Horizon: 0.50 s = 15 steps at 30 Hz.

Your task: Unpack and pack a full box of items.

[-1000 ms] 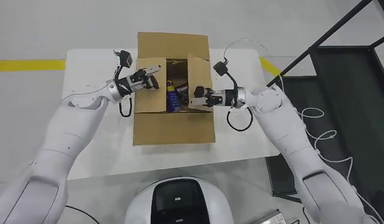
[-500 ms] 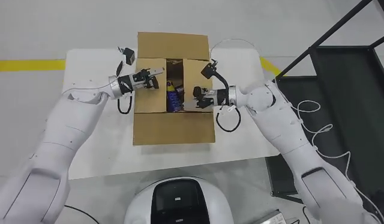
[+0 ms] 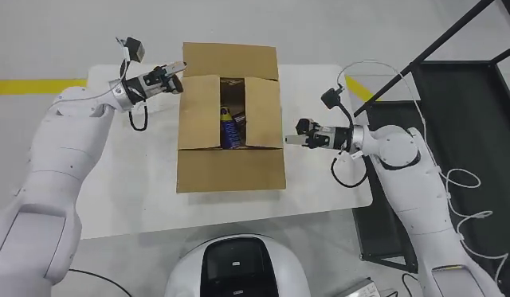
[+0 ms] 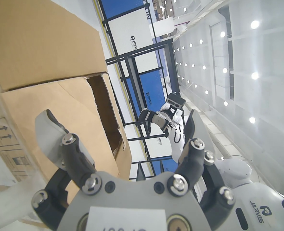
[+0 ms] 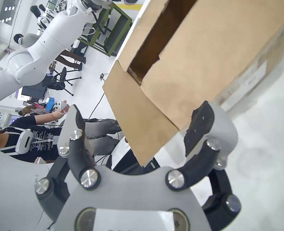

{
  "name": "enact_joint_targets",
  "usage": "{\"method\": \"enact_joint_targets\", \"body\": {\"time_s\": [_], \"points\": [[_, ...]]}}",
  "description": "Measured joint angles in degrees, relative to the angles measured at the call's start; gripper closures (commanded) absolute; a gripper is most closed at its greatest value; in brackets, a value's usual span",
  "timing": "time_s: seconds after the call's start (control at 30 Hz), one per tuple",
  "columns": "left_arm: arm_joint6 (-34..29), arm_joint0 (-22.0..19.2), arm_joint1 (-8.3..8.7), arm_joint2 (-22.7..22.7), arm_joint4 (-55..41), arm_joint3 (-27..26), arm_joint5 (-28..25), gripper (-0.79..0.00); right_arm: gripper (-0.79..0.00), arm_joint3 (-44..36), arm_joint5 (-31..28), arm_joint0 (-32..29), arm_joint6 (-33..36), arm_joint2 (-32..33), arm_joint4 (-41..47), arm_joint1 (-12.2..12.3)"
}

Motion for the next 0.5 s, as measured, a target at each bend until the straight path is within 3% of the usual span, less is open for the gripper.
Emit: {"method": "enact_joint_targets", "body": {"time_s": [0.23, 0.5], "points": [[5.08, -1.57, -1.04, 0.41, 2.31, 5.48, -6.32, -0.785, -0.785, -0.77, 1.33, -7.56, 0.59, -0.51, 12.63, 0.08], [7.48, -1.78, -1.34, 1.05, 4.70, 6.25, -7.77, -0.785, -0.785, -0.79, 1.31, -7.50, 0.56, -0.52, 12.03, 0.08]]}}
